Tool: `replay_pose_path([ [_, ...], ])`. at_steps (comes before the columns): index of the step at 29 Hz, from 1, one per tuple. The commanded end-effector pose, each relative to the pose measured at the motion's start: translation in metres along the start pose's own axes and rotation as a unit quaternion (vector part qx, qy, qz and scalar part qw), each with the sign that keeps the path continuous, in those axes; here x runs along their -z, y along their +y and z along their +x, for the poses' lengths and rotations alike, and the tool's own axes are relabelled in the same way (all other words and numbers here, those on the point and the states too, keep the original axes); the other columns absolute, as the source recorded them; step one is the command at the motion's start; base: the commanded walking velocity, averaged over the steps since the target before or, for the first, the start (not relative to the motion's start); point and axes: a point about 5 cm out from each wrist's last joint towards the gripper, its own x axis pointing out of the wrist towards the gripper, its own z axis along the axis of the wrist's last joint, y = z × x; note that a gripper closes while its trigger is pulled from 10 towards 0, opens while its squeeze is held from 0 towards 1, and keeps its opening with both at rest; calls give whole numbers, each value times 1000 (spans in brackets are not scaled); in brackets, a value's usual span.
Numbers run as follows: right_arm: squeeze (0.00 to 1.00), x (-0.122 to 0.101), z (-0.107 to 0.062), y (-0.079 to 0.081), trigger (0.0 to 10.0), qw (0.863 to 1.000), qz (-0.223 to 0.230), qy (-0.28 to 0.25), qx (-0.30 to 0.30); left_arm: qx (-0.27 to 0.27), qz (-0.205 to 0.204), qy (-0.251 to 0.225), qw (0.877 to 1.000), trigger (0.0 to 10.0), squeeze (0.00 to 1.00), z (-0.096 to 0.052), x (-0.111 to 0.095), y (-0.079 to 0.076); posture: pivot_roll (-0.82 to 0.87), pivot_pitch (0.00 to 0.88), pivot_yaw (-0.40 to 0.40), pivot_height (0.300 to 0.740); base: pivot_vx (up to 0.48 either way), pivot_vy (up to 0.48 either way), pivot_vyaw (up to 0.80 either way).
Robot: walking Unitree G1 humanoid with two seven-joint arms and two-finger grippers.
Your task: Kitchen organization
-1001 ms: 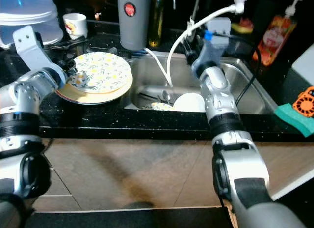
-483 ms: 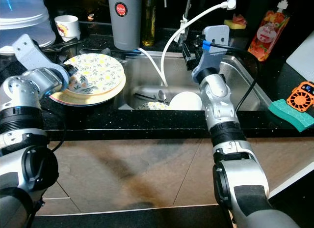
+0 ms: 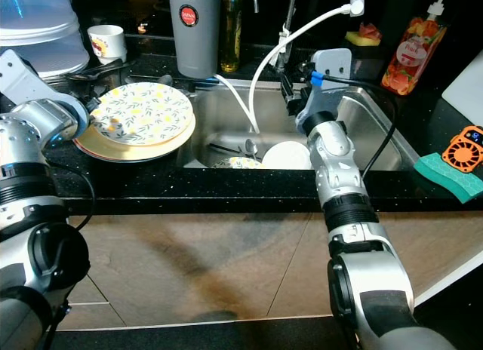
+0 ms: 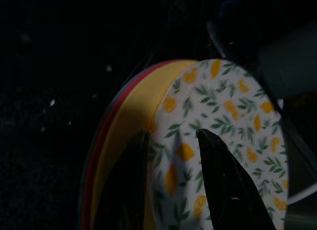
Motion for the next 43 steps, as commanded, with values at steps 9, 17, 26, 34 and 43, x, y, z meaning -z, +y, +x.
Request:
replay_pose_path([
  [9,0,-2,-2,-6,10000,1000,-9,3,5,-19,-40,67,997,10000,0,14,28,18,139,0,-54,740,0,0,0],
  [17,0,-4,-1,-8,10000,1000,-15,2,4,48,-93,125,987,10000,0,23,48,12,122,0,-65,740,0,0,0],
  [26,0,-7,-1,-11,10000,1000,-21,2,5,121,-122,68,983,0,0,32,52,16,105,0,-78,740,0,0,0],
  [34,0,-10,0,-13,10000,1000,-23,-1,6,137,-163,36,976,0,0,33,42,23,99,0,-84,740,0,0,0],
  [43,0,-11,2,-10,10000,1000,-21,-1,3,220,-181,-44,958,0,0,22,5,8,105,0,-86,740,0,0,0],
])
